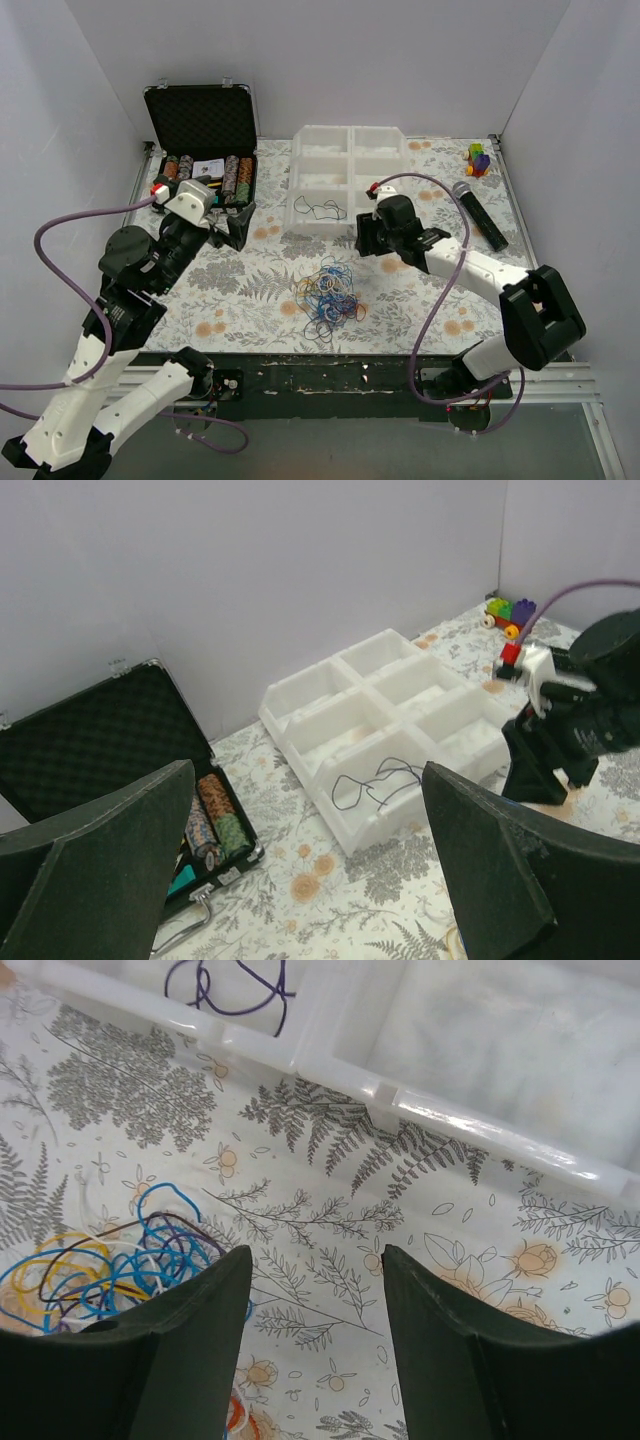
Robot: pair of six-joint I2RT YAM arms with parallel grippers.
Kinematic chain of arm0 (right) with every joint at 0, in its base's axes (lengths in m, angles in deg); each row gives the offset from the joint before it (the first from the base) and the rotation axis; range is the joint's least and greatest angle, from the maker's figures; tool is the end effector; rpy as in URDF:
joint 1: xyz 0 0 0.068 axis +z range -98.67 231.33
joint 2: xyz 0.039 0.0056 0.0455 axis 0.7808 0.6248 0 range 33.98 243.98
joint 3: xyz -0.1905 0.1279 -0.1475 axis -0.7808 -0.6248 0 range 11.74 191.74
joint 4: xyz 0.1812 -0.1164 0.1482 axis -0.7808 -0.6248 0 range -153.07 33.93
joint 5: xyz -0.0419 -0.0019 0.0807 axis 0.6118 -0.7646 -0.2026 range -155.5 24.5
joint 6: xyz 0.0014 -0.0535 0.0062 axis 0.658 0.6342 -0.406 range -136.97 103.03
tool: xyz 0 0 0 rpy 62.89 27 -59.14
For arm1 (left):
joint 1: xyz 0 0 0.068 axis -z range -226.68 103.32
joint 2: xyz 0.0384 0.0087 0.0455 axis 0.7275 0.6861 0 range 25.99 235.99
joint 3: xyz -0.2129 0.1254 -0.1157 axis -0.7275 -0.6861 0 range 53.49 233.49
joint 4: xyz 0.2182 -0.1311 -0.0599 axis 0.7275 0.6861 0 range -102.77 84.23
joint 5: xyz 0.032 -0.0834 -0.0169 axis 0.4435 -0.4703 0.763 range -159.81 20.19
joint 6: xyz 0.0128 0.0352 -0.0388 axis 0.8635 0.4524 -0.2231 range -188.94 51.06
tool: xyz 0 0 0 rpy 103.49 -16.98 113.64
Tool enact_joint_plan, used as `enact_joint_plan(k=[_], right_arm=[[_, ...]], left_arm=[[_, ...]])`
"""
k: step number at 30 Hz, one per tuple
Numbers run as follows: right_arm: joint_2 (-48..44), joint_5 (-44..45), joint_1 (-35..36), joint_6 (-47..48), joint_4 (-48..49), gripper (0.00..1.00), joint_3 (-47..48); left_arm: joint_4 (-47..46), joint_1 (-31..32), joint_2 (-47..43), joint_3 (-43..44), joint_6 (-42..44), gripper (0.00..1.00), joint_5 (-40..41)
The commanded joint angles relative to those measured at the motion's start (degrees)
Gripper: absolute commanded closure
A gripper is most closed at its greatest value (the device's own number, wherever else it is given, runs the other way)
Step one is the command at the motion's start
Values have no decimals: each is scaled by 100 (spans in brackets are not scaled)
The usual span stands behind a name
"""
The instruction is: Untangle the cables
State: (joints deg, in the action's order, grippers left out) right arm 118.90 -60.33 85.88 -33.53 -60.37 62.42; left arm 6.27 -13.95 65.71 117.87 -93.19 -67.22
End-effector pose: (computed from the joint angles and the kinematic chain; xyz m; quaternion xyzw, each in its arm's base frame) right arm 0.2642 0.1779 0.2200 -0.1214 0.8919 0.1504 0.4088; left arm 0.1049 -0.0655 0.4498 0.0329 0.6708 -0.3399 0.6583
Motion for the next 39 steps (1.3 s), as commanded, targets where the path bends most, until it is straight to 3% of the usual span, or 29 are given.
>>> enact_joint_plan(k=[1, 5, 9, 17, 28, 32, 37, 39], right_arm=[[-774, -103, 44, 126, 60, 33, -92], [-1381, -646, 61, 389, 227, 29, -619], [-1646, -1149, 193, 653, 559, 32, -1059], [-1251, -1255, 298, 899, 1000, 36, -1174], [-477, -1659, 298, 1032, 1466, 48, -857], [-442, -1844, 298, 935, 1695, 60, -928], [-722, -1861, 298, 847, 1660, 92, -945], [-950, -1844, 298, 786, 1642, 99, -980]], left_arm=[[99, -4, -26, -390, -9, 2, -250], [108, -4, 17, -759, 17, 2, -882], [-181, -4, 342, -927, -18, 2, -1129], [-473, -4, 1037, -875, -185, 4, -1401], [-296, -4, 1037, -927, -106, 4, -1209], [-288, -4, 1090, -875, -18, 4, -1007], [-279, -12, 1081, -910, 43, 4, -945], [-296, -4, 1090, -971, 87, 4, -918]])
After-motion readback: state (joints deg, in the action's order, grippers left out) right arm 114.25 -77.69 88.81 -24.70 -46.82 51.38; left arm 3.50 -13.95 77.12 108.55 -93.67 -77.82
